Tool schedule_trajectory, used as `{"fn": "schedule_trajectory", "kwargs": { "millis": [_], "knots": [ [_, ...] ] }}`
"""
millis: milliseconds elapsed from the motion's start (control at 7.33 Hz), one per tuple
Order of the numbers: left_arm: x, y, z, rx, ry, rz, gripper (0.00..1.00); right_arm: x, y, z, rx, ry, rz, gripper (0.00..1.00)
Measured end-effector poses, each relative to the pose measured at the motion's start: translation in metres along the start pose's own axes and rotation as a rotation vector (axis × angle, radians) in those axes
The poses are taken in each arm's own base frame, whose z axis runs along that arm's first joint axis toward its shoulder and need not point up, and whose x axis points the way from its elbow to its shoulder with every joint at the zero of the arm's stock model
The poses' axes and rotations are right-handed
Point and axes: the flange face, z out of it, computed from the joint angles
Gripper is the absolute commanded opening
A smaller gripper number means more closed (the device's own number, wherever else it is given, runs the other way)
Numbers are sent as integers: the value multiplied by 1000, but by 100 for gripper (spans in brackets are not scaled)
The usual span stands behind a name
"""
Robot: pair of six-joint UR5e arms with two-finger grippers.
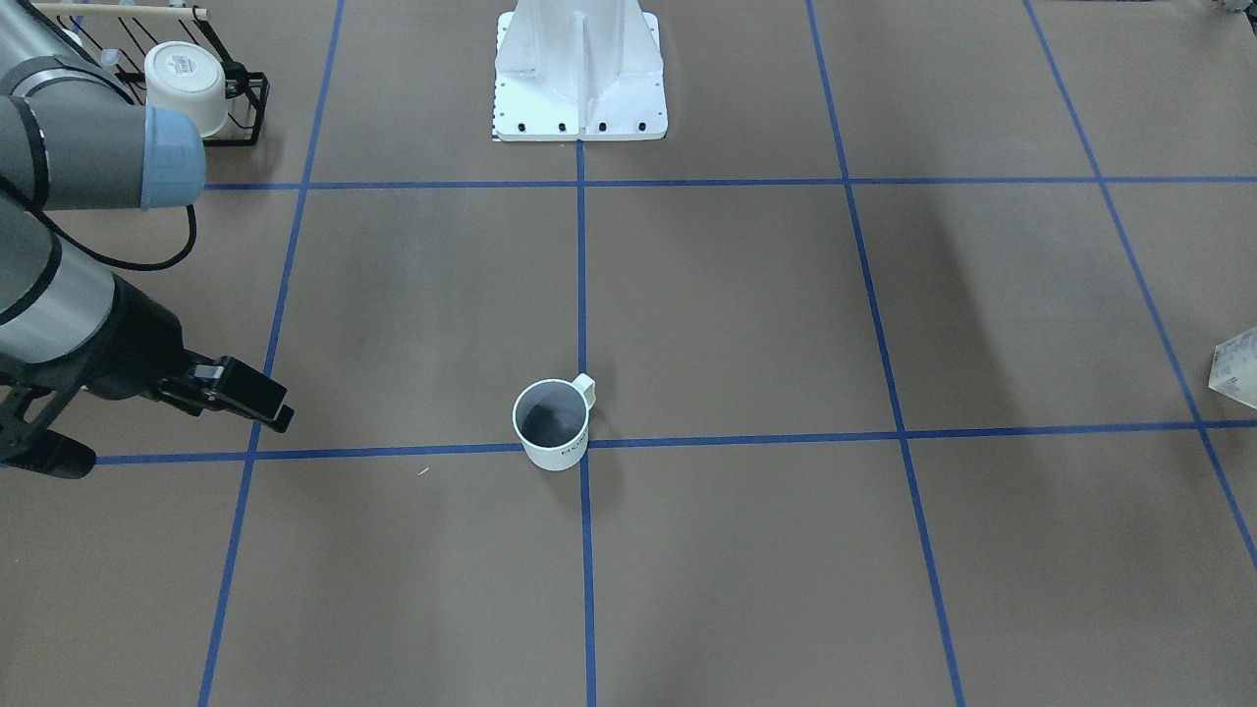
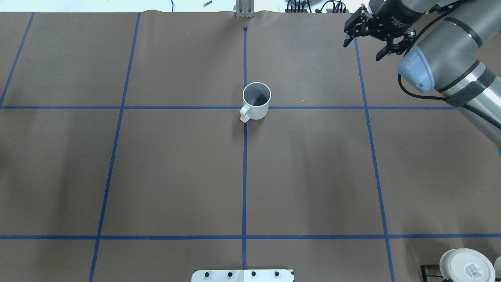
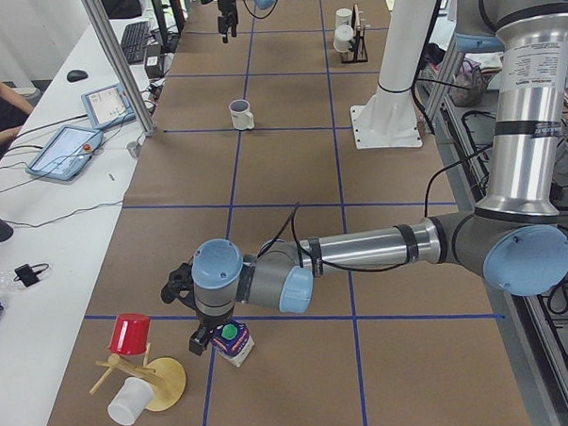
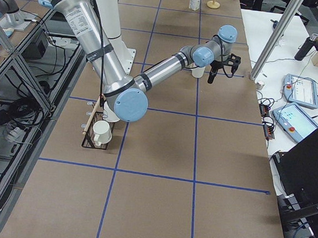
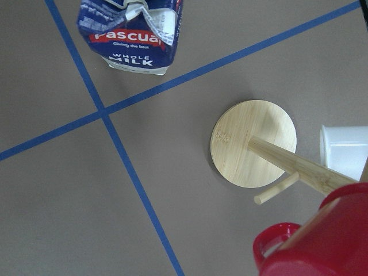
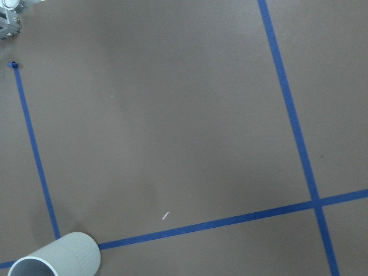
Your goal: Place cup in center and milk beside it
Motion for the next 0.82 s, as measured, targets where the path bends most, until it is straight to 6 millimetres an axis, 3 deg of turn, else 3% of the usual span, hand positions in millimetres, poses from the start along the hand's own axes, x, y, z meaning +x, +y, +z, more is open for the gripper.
{"fn": "schedule_trajectory", "kwargs": {
  "millis": [409, 818],
  "knots": [
    [5, -2, 6, -8, 7, 11, 97, 48, -11, -24, -8, 92, -114, 100],
    [14, -6, 15, -18, 19, 29, 97, 61, -10, -20, -9, 119, -145, 100]
  ]
}}
